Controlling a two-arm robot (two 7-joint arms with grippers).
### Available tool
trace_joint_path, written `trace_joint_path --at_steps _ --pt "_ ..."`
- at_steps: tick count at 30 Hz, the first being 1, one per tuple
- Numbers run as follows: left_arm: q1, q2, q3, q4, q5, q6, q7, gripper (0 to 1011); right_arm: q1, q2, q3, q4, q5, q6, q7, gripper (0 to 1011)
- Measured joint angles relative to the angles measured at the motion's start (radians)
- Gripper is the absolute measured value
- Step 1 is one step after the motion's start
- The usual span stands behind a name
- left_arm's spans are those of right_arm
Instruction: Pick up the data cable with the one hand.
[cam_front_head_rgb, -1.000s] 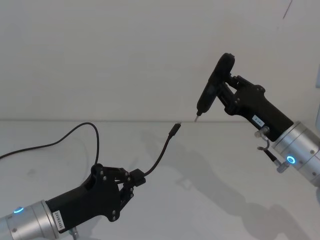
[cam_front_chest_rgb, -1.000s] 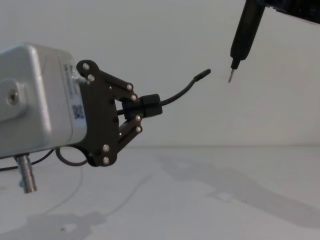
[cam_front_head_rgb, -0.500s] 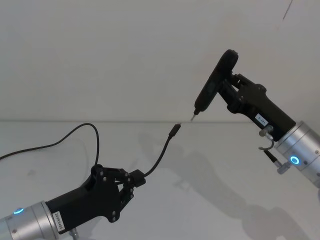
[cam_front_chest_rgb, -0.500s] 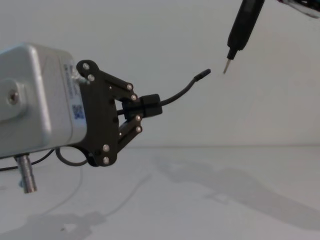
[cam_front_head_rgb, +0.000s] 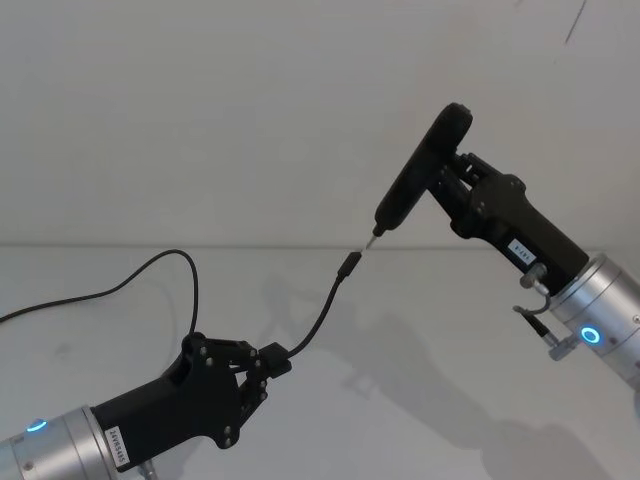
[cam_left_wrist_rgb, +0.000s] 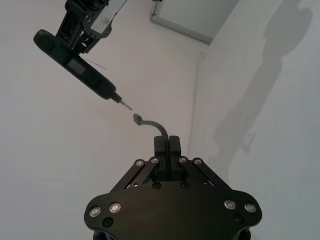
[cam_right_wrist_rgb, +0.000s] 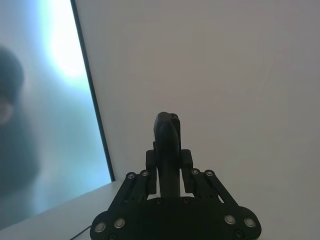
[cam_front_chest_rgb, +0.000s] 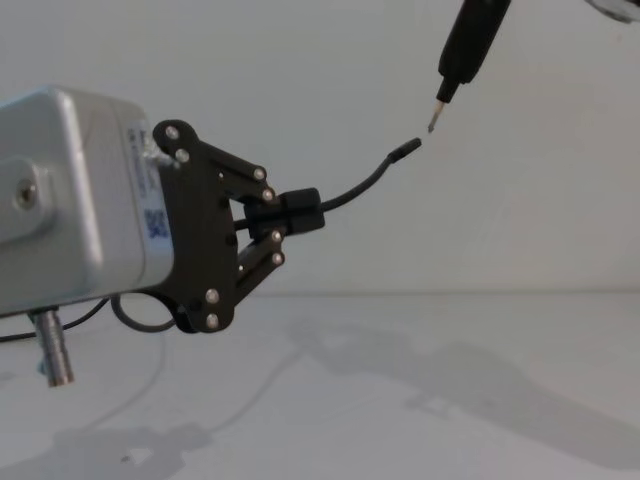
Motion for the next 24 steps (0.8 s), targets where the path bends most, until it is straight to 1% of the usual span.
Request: trace_joint_path --at_steps 15,24 --pt "0.000 0.000 0.000 0.000 0.000 0.000 0.000 48 -0.006 0.005 -0.009 -0.006 0.011 -0.017 0.022 284" --pt "0.000 0.000 0.000 0.000 0.000 0.000 0.000 48 0.011 0.002 -0.019 0.010 0.011 -0.023 0.021 284"
